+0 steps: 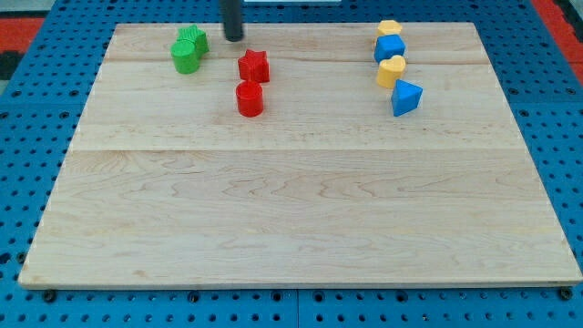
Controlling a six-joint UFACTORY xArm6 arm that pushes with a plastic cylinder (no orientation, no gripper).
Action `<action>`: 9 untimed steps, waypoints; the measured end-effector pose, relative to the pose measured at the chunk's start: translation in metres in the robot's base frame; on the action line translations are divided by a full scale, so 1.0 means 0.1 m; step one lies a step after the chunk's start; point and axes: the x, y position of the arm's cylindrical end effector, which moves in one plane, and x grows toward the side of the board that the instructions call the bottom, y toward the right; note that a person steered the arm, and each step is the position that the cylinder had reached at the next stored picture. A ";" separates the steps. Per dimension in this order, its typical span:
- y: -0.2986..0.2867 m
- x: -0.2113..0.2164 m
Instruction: Move the red star below the green circle
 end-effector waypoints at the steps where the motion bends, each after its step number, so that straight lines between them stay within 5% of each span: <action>1: 0.09 0.35; 3: 0.22 0.69; 4: 0.78 0.82; 7: -0.50 0.85; 9: -0.21 1.53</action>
